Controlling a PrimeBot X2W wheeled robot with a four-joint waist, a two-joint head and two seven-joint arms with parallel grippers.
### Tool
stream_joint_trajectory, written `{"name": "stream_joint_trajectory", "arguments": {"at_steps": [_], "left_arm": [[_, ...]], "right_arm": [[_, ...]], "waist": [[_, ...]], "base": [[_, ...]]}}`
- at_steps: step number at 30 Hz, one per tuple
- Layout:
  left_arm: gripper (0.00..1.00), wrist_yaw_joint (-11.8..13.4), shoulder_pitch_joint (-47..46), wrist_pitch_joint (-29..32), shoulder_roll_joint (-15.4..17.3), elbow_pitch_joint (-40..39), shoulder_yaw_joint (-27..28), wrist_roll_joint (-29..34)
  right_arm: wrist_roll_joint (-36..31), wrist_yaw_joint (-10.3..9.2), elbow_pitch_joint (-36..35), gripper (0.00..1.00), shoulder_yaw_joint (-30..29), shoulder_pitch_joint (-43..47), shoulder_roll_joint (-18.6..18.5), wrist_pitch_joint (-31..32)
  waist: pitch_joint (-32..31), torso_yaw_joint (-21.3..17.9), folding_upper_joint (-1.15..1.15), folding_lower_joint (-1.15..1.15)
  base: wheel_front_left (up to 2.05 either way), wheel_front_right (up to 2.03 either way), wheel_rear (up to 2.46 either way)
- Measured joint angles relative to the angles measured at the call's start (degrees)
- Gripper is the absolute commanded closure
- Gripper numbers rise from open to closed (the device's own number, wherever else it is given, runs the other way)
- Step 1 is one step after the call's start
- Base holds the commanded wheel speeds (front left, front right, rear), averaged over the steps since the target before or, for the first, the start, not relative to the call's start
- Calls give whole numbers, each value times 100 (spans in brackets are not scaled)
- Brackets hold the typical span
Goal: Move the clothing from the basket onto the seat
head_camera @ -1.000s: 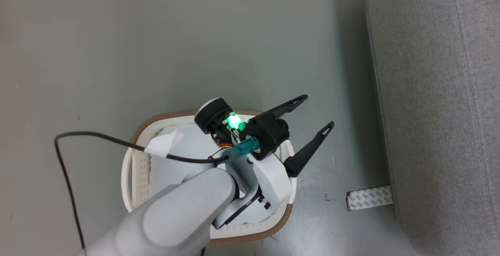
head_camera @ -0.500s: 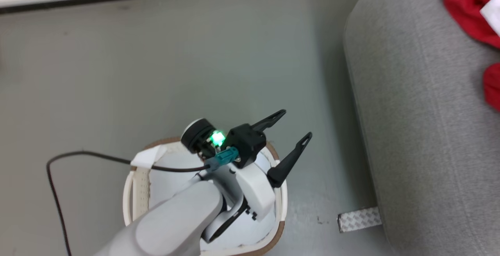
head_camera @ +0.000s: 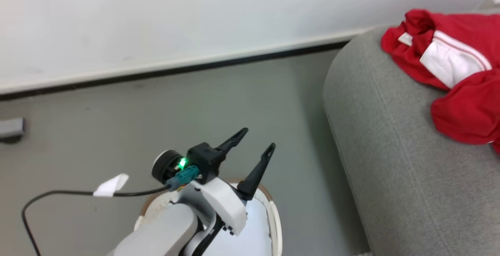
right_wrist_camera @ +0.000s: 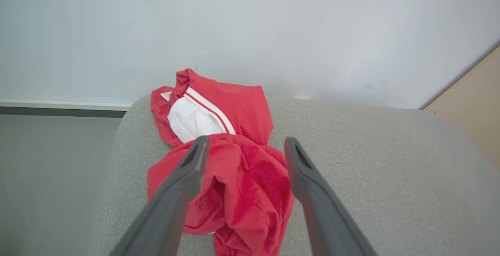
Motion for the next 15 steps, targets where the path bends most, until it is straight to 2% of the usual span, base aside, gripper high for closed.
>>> {"name": "stream_joint_trajectory", "arguments": {"at_steps": [6,11,15], "left_arm": [[0,298,300,-196,140,-188,303,-230],[0,515,620,-326,309,-379,623,-425],[0,730,944,-422,460,-524,937,-595]], "right_arm": [[29,0,-834,0,-100,216,105,76],[-105,0,-1439,0,-318,517,512,59],[-387,0,-1883,0,-576,878,1006,-51]], "waist": [[-578,108,0,-1],[-942,325,0,-1],[-1168,534,0,-1]], "base": [[0,0,0],[0,0,0],[0,0,0]]}}
